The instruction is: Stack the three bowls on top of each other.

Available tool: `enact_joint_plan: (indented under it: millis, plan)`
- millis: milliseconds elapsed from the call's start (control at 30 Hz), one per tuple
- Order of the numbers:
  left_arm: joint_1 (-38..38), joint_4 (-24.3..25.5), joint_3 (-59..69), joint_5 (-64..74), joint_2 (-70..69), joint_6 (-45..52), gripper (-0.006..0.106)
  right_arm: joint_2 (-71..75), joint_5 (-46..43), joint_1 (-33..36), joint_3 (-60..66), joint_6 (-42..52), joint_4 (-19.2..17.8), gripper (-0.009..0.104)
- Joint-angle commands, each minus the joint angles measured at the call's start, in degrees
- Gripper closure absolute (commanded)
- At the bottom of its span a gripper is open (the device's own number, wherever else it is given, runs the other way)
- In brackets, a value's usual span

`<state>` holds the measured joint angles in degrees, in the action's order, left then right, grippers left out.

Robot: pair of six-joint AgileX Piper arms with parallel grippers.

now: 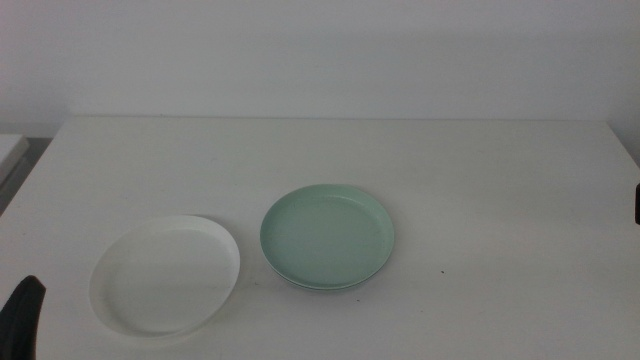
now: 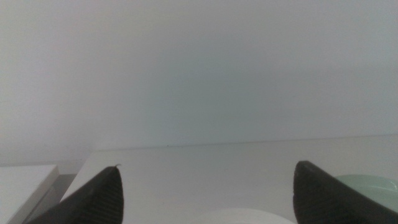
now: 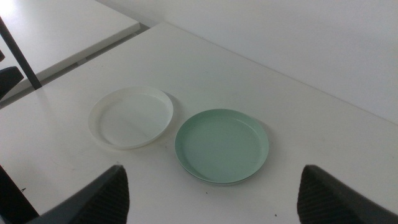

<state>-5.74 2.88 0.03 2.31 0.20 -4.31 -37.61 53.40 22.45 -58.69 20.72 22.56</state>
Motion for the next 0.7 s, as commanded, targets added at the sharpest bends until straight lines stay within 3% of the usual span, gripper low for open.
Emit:
enact_joint_plan:
  millis: [0,200,300,467,667]
  plan:
    - [0.1,0.6,0.0,-0.6,-0.2,0.0,0.007,0.1,-0.7,-0.2,0.2,0.2,0.0,0.002]
    - [2.8,1.1,-0.2,-0.4,-0.2,-0.6,0.007,0.1,-0.7,-0.2,0.2,0.1,0.0,0.002]
    - [7.0,-4.2,-7.3,3.7,8.4,-1.6,0.007,0.1,-0.7,-0.2,0.2,0.1,0.1,0.002]
    - [10.9,-8.2,-29.5,31.1,28.6,1.0,0.007,0.1,-0.7,-0.2,0.2,0.1,0.1,0.002]
    - [10.8,-9.7,-41.5,52.0,48.7,4.3,0.007,0.1,-0.7,-0.2,0.2,0.1,0.1,0.002]
